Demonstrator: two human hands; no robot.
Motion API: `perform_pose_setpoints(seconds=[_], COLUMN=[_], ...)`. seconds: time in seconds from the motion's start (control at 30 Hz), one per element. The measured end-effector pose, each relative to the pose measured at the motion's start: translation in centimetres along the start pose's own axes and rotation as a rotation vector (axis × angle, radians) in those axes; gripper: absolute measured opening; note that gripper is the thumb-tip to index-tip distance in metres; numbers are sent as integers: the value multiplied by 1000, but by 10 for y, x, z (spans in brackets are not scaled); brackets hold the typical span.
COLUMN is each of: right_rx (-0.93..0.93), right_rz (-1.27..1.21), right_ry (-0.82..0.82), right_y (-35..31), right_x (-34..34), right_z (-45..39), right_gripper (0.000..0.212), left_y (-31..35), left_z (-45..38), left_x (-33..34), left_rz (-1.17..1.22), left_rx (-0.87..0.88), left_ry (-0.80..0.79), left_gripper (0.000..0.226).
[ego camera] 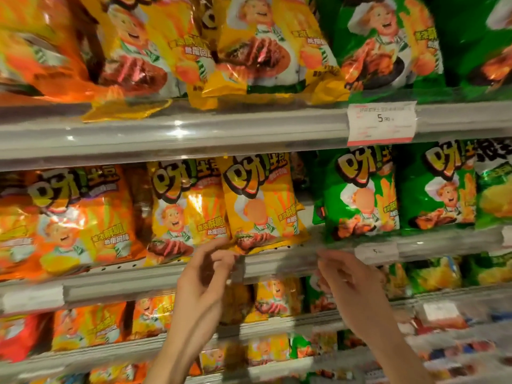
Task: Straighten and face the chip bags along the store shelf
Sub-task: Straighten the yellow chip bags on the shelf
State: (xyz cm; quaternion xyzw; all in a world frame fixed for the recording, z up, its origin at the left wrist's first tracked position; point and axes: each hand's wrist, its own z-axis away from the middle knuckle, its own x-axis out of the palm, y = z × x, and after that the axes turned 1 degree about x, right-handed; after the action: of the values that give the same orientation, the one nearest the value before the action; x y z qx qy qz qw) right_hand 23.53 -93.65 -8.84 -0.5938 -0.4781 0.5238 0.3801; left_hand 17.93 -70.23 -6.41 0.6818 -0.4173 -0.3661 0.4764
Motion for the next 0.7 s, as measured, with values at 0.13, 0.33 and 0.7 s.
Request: perform_pose_setpoints(seconds=[0.13, 0.33, 0.7], right_rx=[-58, -261, -42], right_rz=[32, 118, 40], right_ry=[-9, 44, -188], right_y=[-11, -37, -86], right_x=[6, 19, 36], right_z=[-7, -54, -128], right_gripper=[12, 30, 65], left_y=[8, 21, 43], left_z=[-3, -33, -85], left_x=[-2, 33, 75], left_rz=[-9, -227, -208], left_rx=[36, 124, -17], left_ry=[83, 159, 159], left_gripper=[23, 69, 51])
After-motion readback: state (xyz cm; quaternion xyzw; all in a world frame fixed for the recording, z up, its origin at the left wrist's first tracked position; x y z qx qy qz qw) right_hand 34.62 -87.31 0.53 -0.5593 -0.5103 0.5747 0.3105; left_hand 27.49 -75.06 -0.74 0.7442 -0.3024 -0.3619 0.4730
